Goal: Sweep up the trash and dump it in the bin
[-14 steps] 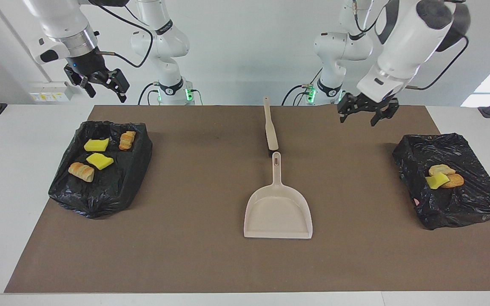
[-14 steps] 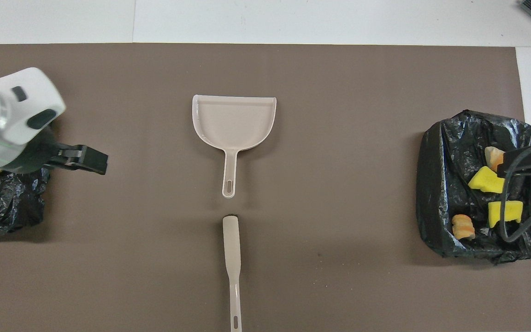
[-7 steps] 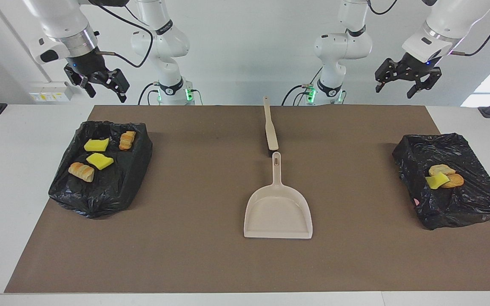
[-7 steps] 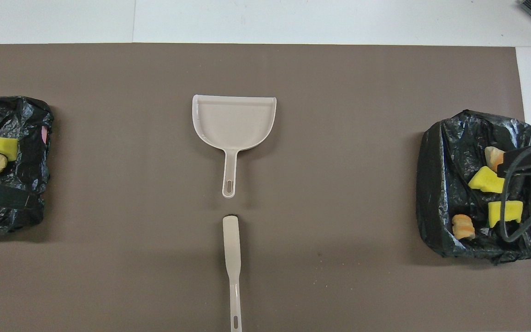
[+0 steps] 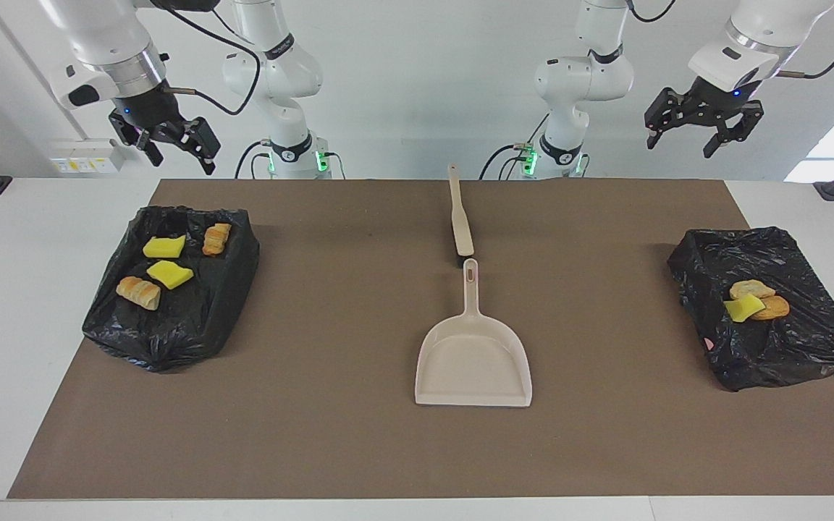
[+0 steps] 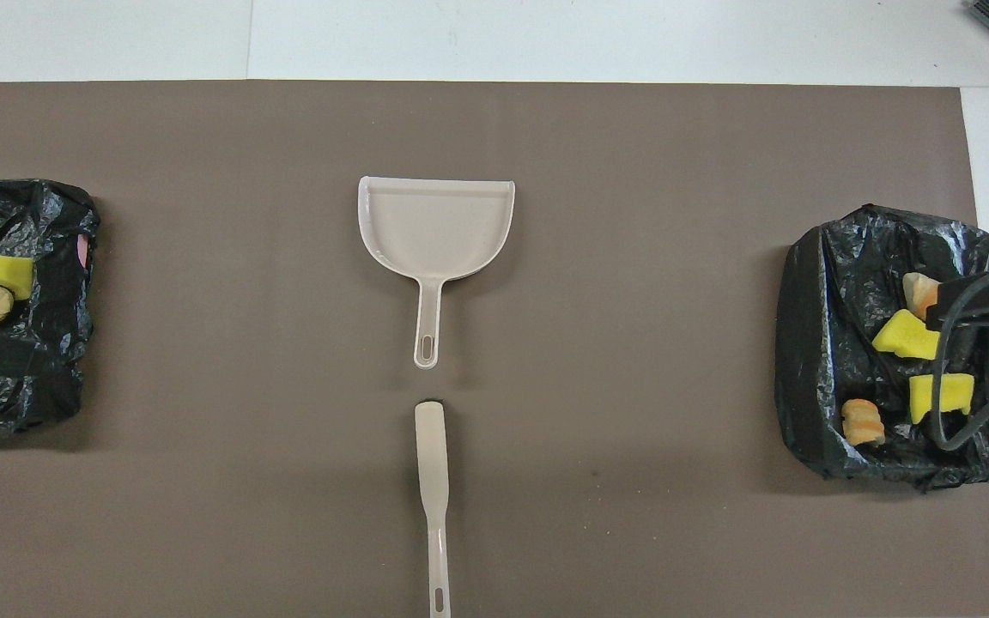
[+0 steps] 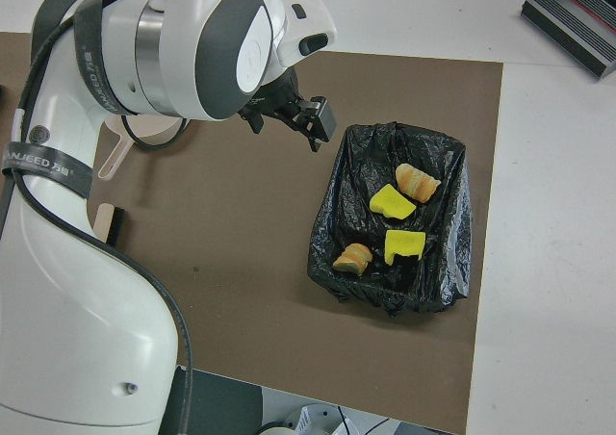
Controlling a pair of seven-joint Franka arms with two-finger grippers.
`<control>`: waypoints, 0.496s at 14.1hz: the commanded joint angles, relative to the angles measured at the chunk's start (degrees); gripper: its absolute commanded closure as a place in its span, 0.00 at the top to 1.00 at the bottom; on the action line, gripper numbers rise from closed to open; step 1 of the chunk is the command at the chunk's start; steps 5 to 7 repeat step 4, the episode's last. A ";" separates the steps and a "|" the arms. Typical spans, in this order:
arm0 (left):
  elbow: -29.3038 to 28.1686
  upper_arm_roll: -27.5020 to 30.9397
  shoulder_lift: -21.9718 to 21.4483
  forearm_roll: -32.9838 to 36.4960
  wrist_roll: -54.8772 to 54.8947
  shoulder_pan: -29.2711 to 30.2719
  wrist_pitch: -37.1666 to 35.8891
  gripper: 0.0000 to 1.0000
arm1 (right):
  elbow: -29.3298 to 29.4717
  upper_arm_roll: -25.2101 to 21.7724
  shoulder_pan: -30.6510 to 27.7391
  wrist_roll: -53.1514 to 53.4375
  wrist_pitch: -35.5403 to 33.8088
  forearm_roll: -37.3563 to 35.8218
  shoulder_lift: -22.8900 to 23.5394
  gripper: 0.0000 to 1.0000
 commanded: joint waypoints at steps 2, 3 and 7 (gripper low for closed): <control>3.59 -0.08 2.28 1.13 0.56 -0.19 -1.68 1.00 | -1.00 0.22 -0.95 0.51 1.01 1.03 -0.75 1.00; 3.59 -0.08 2.37 1.13 0.56 -0.27 -1.77 1.00 | -1.00 0.31 -0.78 0.51 1.02 0.94 -0.75 1.00; 3.59 -0.08 2.37 1.13 0.56 -0.27 -1.68 1.00 | -1.00 0.31 -0.78 0.42 1.02 1.03 -0.75 1.00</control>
